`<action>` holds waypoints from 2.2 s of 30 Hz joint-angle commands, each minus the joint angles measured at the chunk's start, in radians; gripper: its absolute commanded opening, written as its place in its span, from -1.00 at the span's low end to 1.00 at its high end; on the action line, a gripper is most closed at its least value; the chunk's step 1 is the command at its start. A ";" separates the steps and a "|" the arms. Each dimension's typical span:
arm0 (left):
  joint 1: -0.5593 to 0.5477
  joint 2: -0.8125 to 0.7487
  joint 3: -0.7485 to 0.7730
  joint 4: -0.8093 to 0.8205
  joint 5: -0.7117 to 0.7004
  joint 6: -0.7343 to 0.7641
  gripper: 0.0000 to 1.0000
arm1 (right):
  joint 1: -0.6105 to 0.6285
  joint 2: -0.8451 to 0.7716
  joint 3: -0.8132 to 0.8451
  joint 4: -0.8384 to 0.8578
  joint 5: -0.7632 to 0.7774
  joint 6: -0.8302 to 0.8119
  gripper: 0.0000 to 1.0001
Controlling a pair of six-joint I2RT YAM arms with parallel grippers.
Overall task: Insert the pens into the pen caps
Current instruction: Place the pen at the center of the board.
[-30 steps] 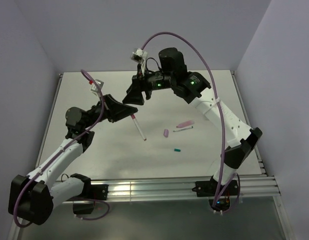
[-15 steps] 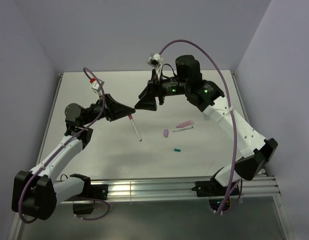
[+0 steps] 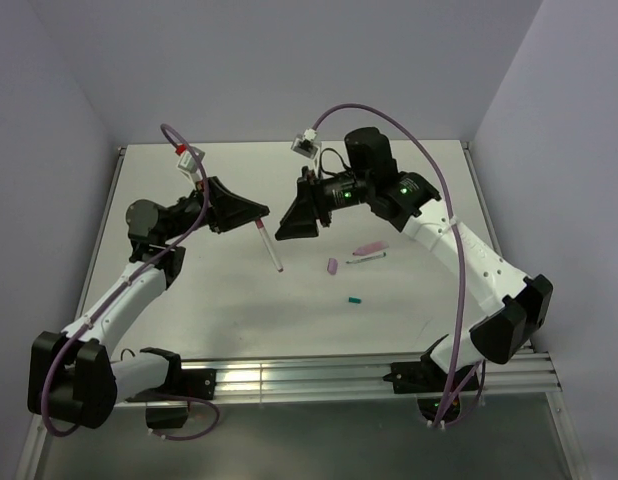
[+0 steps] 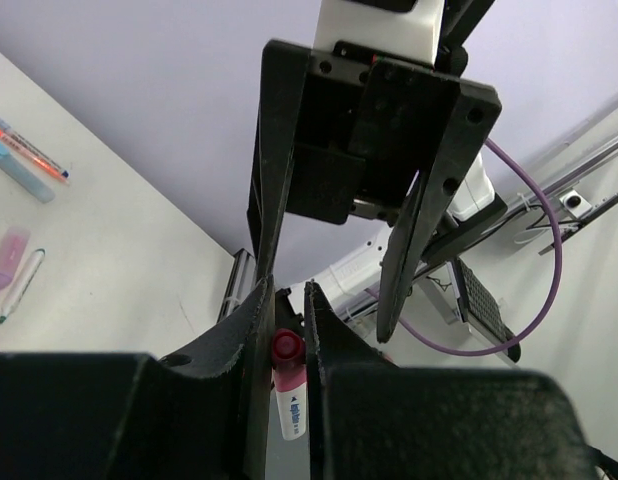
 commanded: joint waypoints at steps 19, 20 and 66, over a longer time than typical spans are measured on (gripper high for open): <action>0.000 0.023 0.055 0.050 -0.020 0.019 -0.99 | 0.074 0.057 0.003 0.068 0.043 0.078 0.12; -0.001 0.024 0.056 0.048 -0.021 0.019 -0.99 | 0.074 0.060 0.006 0.069 0.043 0.076 0.09; 0.249 0.004 0.506 -1.130 -0.454 0.866 0.99 | -0.455 0.250 -0.015 -0.262 0.634 -0.304 -1.00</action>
